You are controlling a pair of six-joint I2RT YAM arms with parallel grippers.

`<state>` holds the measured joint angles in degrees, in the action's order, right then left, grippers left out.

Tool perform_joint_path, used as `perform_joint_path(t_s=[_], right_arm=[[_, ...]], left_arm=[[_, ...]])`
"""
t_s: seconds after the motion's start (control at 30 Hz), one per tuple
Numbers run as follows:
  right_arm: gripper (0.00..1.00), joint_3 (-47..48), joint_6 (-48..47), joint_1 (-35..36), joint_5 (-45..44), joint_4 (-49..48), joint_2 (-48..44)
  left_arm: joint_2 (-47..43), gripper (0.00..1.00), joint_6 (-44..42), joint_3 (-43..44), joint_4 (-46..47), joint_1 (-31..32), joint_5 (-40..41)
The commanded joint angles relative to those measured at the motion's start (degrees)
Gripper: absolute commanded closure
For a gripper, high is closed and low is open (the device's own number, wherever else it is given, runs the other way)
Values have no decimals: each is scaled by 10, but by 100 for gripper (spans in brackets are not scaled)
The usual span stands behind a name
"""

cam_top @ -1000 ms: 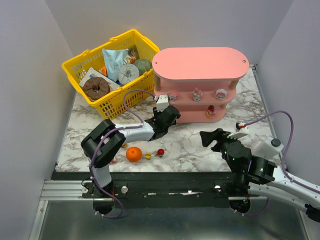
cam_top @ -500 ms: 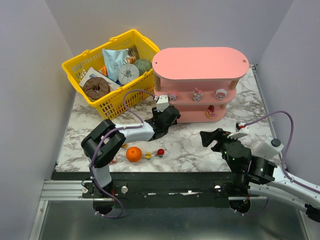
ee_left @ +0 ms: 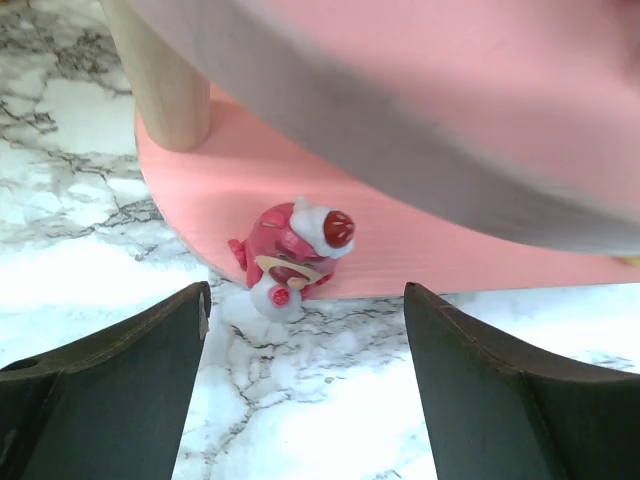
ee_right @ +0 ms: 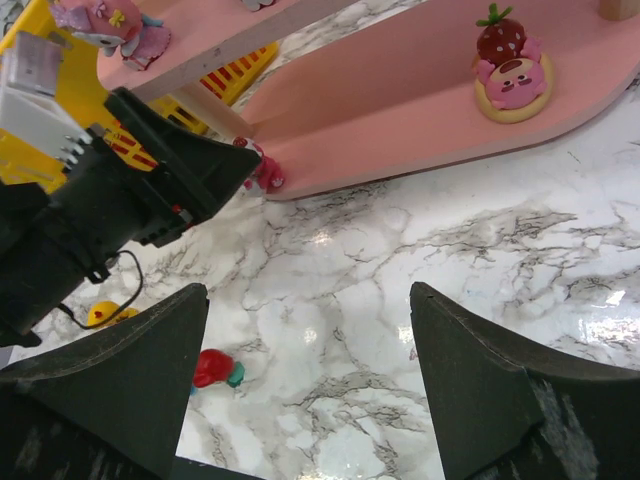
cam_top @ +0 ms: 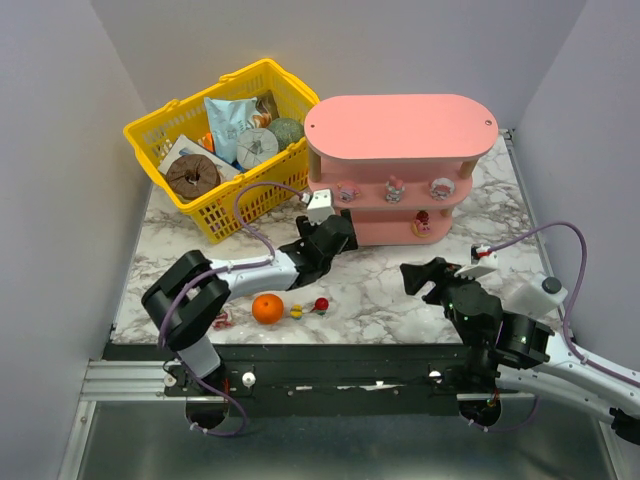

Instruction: Place and organize the plastic toys onto the shelf

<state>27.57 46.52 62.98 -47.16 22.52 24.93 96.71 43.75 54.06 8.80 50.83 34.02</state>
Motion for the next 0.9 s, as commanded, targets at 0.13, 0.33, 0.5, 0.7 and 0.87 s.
perform_joint_path(t_s=[0.13, 0.33, 0.5, 0.7, 0.87], right_arm=[[11, 13, 6, -1, -13, 19, 0], [9, 28, -16, -1, 14, -3, 49], [9, 49, -93, -1, 109, -90, 131], [9, 101, -164, 4, 256, -245, 312], [8, 208, -198, 61, 273, -317, 450]], left_arm=[[-121, 10, 26, -61, -27, 17, 52], [-305, 1, 62, -130, -150, 23, 91], [-448, 1, 77, -158, -272, 20, 155], [-569, 1, 64, -131, -412, 16, 175], [-626, 1, 59, -78, -541, 13, 206]])
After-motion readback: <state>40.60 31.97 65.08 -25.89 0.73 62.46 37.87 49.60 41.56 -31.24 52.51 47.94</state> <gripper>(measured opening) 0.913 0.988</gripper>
